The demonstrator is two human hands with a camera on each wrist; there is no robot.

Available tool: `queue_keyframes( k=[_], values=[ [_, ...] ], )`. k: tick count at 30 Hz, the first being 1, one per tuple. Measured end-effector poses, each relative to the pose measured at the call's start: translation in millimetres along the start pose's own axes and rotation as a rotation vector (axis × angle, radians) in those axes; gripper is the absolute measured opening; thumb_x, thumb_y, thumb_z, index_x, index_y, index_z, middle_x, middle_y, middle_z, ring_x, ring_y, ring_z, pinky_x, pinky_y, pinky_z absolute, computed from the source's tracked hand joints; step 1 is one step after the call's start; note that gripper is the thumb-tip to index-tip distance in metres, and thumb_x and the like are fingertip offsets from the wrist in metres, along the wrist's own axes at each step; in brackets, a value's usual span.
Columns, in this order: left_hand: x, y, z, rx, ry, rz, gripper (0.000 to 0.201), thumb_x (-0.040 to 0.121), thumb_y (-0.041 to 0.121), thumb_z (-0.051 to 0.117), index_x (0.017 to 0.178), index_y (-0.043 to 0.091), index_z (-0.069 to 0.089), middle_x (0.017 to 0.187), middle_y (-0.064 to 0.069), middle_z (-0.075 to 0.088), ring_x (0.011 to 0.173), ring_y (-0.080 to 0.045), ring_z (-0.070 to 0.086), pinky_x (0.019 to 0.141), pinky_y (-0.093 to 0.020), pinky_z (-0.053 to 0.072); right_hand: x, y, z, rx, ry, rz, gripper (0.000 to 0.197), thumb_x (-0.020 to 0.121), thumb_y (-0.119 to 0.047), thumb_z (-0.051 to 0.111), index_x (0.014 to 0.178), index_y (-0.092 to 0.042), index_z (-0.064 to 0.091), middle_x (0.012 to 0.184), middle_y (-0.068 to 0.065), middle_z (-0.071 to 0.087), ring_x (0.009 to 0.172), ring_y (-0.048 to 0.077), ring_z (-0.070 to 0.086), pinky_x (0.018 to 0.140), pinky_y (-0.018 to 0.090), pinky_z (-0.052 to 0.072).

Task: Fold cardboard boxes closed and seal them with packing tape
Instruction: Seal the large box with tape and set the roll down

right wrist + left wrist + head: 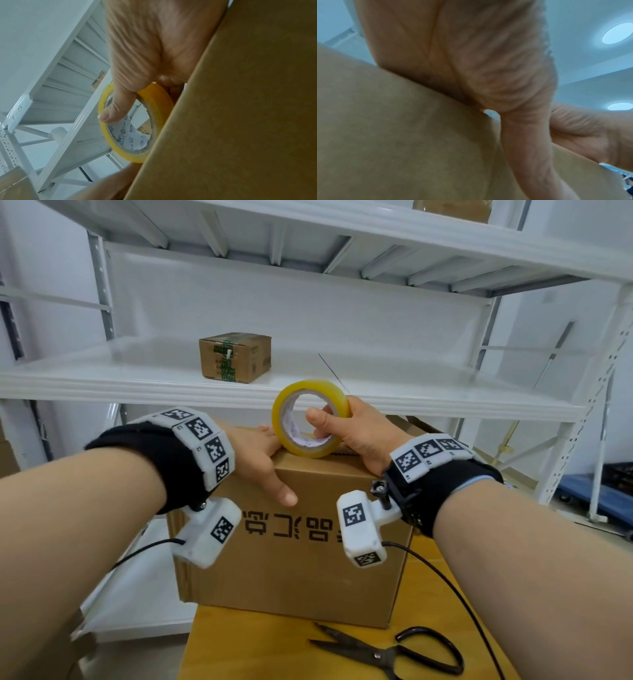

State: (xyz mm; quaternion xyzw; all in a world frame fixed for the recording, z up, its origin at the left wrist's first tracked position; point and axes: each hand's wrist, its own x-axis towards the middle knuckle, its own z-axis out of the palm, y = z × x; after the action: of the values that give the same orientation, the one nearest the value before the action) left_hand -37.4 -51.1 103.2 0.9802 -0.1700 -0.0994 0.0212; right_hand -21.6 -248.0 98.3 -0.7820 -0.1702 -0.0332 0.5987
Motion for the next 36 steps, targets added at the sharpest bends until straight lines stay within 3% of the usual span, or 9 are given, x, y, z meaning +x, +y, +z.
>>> queue_keyframes(
  k=[3, 6, 14, 19, 22, 25, 31, 36],
  values=[
    [5.8, 6.2, 2.7, -0.036, 0.018, -0.005, 0.139, 0.033, 0.097, 0.058, 0.152, 0.042, 0.011, 0.158, 0.007, 0.019, 0.143, -0.02, 0.025, 0.118, -0.047, 0.024, -1.4, 2.6, -5.4, 0.006, -0.029, 0.049, 0.068, 0.068, -0.042, 0.09, 0.119, -0.015, 0.056, 0.108, 0.012, 0.068, 0.102, 0.028, 0.065, 0.1, 0.049, 0.052],
    [5.8, 3.8, 7.8, -0.035, 0.039, -0.022, 0.132, 0.041, 0.095, 0.056, 0.153, 0.04, 0.012, 0.158, 0.007, 0.021, 0.141, -0.019, 0.03, 0.118, -0.045, 0.026, -5.3, 2.6, -9.2, 0.007, -0.065, 0.075, 0.068, 0.071, -0.03, 0.089, 0.127, -0.017, 0.052, 0.115, 0.013, 0.064, 0.108, 0.029, 0.063, 0.096, 0.043, 0.054],
    [0.6, 5.2, 7.7, -0.063, 0.035, -0.002, 0.129, 0.043, 0.096, 0.059, 0.152, 0.043, 0.015, 0.157, 0.01, 0.024, 0.139, -0.017, 0.032, 0.117, -0.046, 0.028, -10.3, 5.8, -11.2, 0.091, -0.016, -0.014, 0.04, 0.076, -0.028, 0.086, 0.106, -0.017, 0.062, 0.095, 0.008, 0.067, 0.085, 0.021, 0.067, 0.075, 0.032, 0.055],
    [0.9, 3.3, 10.0, -0.049, 0.049, -0.01, 0.134, 0.042, 0.097, 0.056, 0.154, 0.039, 0.009, 0.161, 0.011, 0.013, 0.146, -0.017, 0.022, 0.119, -0.048, 0.022, -11.0, 5.5, -15.6, 0.127, 0.012, -0.072, 0.035, 0.08, -0.025, 0.084, 0.107, -0.014, 0.065, 0.08, -0.002, 0.068, 0.071, 0.009, 0.068, 0.066, 0.023, 0.055],
    [0.0, 4.3, 9.5, 0.018, 0.039, -0.06, 0.139, 0.044, 0.098, 0.054, 0.155, 0.032, 0.005, 0.164, 0.004, 0.007, 0.149, -0.019, 0.014, 0.121, -0.048, 0.017, -10.1, 7.5, -25.4, 0.139, 0.08, -0.07, 0.034, 0.078, -0.028, 0.085, 0.105, -0.016, 0.069, 0.078, -0.005, 0.065, 0.072, 0.011, 0.064, 0.069, 0.028, 0.055],
    [-5.7, 10.5, 7.8, 0.059, 0.017, -0.099, 0.134, 0.054, 0.089, 0.053, 0.156, 0.023, -0.002, 0.165, 0.0, -0.001, 0.151, -0.02, 0.008, 0.122, -0.046, 0.012, -11.0, 10.7, -33.8, 0.152, 0.117, -0.06, 0.032, 0.078, -0.027, 0.085, 0.106, -0.018, 0.072, 0.083, -0.003, 0.065, 0.075, 0.014, 0.061, 0.071, 0.03, 0.054],
    [-5.0, 18.8, 5.3, 0.156, -0.008, -0.143, 0.132, 0.061, 0.088, 0.052, 0.156, 0.02, -0.008, 0.165, -0.001, -0.005, 0.151, -0.02, 0.004, 0.122, -0.047, 0.011, -7.6, 13.6, -35.1, 0.16, 0.118, -0.03, 0.034, 0.077, -0.03, 0.086, 0.107, -0.022, 0.073, 0.086, -0.001, 0.064, 0.079, 0.017, 0.06, 0.076, 0.033, 0.055],
    [1.7, 27.2, 2.6, 0.191, -0.011, -0.128, 0.133, 0.062, 0.091, 0.051, 0.157, 0.018, -0.007, 0.165, -0.002, -0.003, 0.151, -0.02, 0.005, 0.122, -0.047, 0.012, -7.0, 16.0, -37.1, 0.16, 0.114, -0.022, 0.033, 0.078, -0.031, 0.084, 0.108, -0.022, 0.073, 0.078, -0.004, 0.063, 0.078, 0.016, 0.061, 0.074, 0.031, 0.053]
  ],
)
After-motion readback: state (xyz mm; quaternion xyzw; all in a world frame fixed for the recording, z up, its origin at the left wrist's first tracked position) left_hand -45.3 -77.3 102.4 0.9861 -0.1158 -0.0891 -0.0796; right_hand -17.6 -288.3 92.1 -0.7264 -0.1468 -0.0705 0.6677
